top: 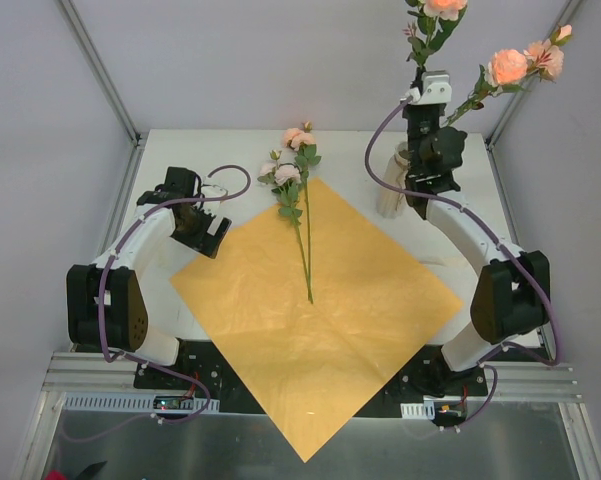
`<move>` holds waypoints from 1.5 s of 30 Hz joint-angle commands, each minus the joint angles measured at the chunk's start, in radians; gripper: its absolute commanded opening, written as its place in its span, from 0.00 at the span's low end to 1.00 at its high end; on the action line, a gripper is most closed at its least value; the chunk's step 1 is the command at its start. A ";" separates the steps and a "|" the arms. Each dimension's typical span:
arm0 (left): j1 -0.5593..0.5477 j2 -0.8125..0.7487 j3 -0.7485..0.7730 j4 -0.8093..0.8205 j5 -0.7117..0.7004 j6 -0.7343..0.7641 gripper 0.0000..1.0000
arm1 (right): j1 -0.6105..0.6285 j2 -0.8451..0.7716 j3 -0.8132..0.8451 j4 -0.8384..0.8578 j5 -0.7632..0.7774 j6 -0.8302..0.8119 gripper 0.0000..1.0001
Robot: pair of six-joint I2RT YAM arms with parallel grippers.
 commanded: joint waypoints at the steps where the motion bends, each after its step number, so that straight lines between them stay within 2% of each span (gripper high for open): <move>1: 0.010 -0.006 0.031 -0.005 -0.005 0.008 0.99 | -0.006 -0.019 -0.064 0.105 0.045 0.038 0.01; 4: 0.010 -0.010 0.030 -0.005 -0.007 0.008 0.99 | 0.000 -0.058 -0.128 0.086 0.078 0.075 0.15; 5: 0.011 -0.012 0.030 -0.005 -0.008 0.007 0.99 | 0.006 -0.072 -0.142 0.079 0.088 0.079 0.25; 9: 0.011 -0.013 0.031 -0.005 -0.007 0.005 0.99 | 0.052 -0.141 -0.208 0.068 0.149 0.078 0.48; 10: 0.011 -0.017 0.031 -0.005 -0.007 0.004 0.99 | 0.061 -0.152 -0.226 0.065 0.161 0.073 0.58; 15: 0.011 -0.029 0.033 -0.004 -0.008 0.002 0.99 | 0.164 -0.227 -0.265 -0.041 0.263 0.032 0.63; 17: 0.011 -0.033 0.031 -0.005 -0.008 0.001 0.99 | 0.201 -0.264 -0.294 -0.093 0.253 0.058 0.63; 21: 0.011 -0.032 0.030 -0.005 -0.004 -0.008 0.99 | 0.308 -0.260 -0.292 -0.344 0.169 0.205 0.63; 23: 0.011 -0.032 0.030 -0.005 -0.002 -0.010 0.99 | 0.351 -0.200 -0.268 -0.441 0.126 0.252 0.64; 26: 0.011 -0.038 0.028 -0.005 -0.001 -0.010 0.99 | 0.380 -0.053 -0.126 -0.720 0.076 0.367 0.64; 27: 0.011 -0.041 0.027 -0.007 -0.002 -0.011 0.99 | 0.380 -0.008 -0.031 -0.865 0.045 0.398 0.64; 30: 0.011 -0.044 0.022 -0.007 -0.004 -0.008 0.99 | 0.384 0.153 0.132 -1.072 -0.032 0.463 0.64; 38: 0.013 -0.036 0.016 -0.007 -0.008 -0.005 0.99 | 0.385 0.403 0.303 -1.219 -0.326 0.490 0.59; 45: 0.016 -0.026 0.024 -0.007 -0.005 -0.005 0.99 | 0.387 0.503 0.340 -1.259 -0.339 0.504 0.59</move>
